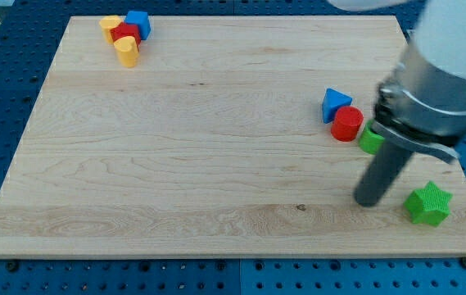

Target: Push the blue triangle to the top of the green circle

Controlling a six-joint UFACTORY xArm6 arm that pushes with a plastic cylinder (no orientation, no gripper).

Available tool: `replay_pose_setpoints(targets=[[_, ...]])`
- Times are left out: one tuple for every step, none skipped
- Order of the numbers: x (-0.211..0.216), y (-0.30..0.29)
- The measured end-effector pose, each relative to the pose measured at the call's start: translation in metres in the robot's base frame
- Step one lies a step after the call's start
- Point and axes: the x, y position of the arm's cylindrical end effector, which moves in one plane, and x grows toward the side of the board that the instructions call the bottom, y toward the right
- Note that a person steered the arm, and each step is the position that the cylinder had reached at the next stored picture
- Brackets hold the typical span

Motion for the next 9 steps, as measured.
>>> replay_pose_setpoints(targets=[[-0.045,-0.028],[-0.088,-0.029],[-0.113,-0.029],[-0.113,-0.029],[-0.117,-0.029],[-0.133,-0.029],[-0.143,-0.029],[-0.145,-0.028],[-0.145,-0.021]])
